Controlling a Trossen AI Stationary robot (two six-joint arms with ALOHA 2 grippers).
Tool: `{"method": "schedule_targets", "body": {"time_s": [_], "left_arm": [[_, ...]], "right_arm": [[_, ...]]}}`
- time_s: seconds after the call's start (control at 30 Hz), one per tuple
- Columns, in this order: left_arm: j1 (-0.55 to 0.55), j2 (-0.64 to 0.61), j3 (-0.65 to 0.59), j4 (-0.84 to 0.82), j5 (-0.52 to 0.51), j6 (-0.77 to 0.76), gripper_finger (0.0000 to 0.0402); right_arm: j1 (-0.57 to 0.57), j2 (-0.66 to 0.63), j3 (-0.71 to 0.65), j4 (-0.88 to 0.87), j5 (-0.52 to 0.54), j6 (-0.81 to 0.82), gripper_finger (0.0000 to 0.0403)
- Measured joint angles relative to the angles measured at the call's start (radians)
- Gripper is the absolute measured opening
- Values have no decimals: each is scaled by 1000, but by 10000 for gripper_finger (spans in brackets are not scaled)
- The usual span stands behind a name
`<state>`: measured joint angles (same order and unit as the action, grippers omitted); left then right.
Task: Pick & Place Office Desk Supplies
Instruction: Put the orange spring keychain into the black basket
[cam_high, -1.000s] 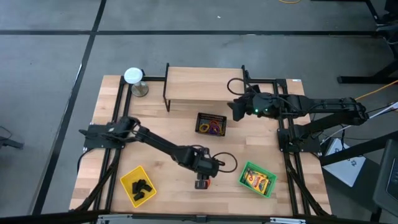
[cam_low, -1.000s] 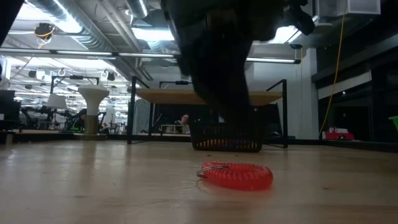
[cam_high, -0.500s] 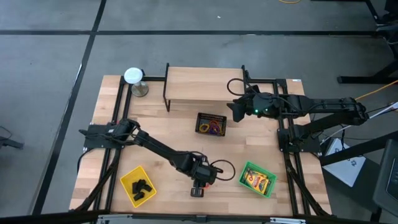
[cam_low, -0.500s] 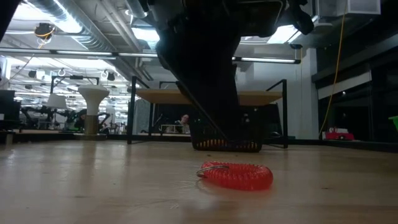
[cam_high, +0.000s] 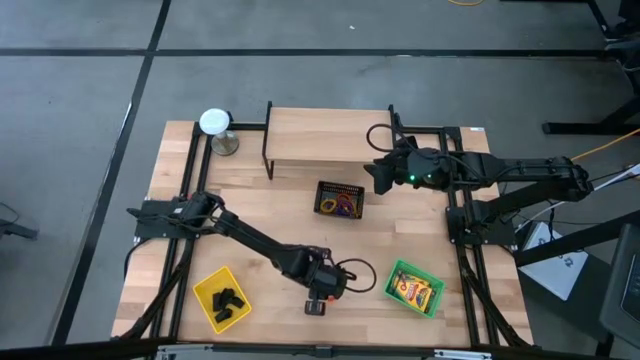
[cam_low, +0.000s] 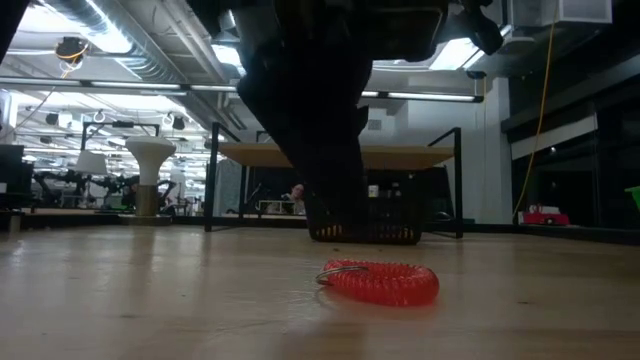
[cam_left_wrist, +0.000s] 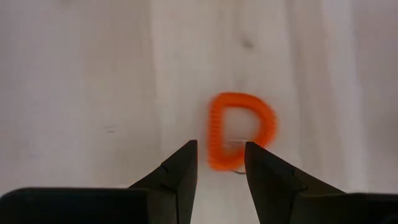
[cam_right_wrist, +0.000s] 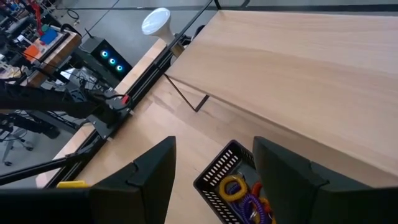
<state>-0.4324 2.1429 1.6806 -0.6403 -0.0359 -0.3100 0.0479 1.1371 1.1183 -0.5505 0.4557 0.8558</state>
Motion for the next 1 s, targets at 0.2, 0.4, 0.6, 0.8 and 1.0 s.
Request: {"method": "schedule_targets", "body": {"time_s": [0.2,0.4,0.6,0.8,1.0], "left_arm": [[20,0,0,-7,-12,15,127],[29,21,-2,24,55,32,127],[20,44,0,39,37,26,127],[22,55,1,10,-3,17,127],[28,73,3,11,-24,25,120]], "right_arm": [[0,0,0,6,0,5,215],[0,0,0,8,0,19,215],[0,0,0,10,0,19,215],[0,1,0,12,0,19,215],[0,1,0,12,0,19,215]]}}
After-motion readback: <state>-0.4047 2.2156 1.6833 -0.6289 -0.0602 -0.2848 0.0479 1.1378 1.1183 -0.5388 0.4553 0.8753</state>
